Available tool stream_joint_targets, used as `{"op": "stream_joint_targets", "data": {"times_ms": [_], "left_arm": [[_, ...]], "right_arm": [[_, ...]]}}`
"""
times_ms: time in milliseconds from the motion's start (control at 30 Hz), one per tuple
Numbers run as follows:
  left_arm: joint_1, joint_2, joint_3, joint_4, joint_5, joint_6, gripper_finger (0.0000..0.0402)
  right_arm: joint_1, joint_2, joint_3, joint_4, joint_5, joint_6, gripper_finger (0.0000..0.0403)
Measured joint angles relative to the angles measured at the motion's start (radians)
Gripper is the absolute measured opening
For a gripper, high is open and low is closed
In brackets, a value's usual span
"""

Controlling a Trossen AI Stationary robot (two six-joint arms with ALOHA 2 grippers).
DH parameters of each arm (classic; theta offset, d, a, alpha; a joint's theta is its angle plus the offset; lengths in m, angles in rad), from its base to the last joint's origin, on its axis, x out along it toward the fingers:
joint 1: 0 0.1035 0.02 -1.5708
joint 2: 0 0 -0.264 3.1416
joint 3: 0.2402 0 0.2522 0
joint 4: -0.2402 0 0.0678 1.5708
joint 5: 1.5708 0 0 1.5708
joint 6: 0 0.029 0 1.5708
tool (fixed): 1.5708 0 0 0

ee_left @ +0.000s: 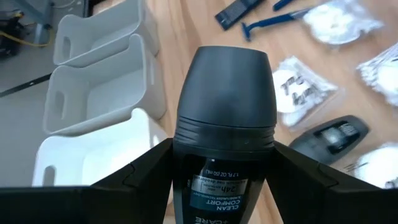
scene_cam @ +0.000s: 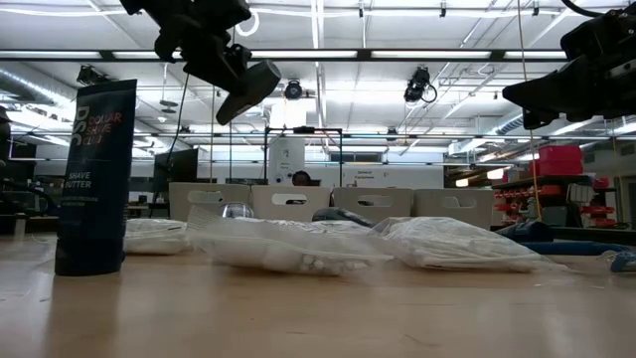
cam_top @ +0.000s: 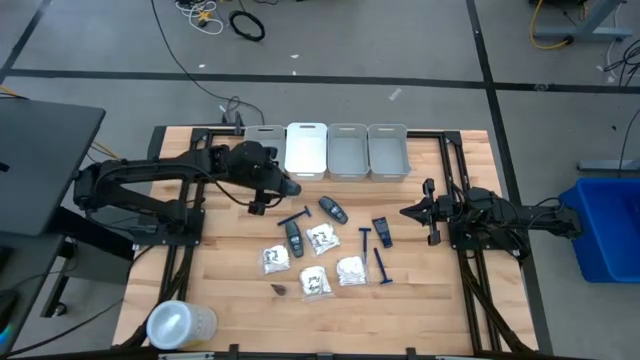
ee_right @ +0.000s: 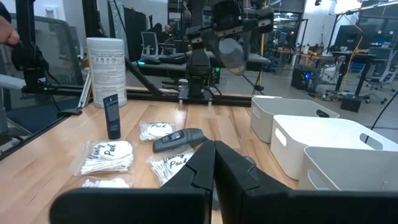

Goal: Pick & Place Travel size toiletries
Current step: Put the gray deodorant into the left gray bin

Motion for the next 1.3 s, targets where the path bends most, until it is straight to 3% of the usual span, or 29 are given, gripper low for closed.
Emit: {"op": "stream_joint_targets", "data": {"times_ms": [733,967,1300], "left_arm": [[0.306,0.0,-0.001,-0.001,-0.031,-0.043,0.0235],[0.408,0.0,-0.001,0.003,-0.13,-0.179,0.0235],[0.489,0.0,-0.001,0.004,-0.138,-0.349,0.0235]], "right_arm": [[0.0,0.0,0.0,0.0,0.0,0.0,0.0014],[0.0,0.0,0.0,0.0,0.0,0.0,0.0014],[0.0,0.0,0.0,0.0,0.0,0.0,0.0014]]}}
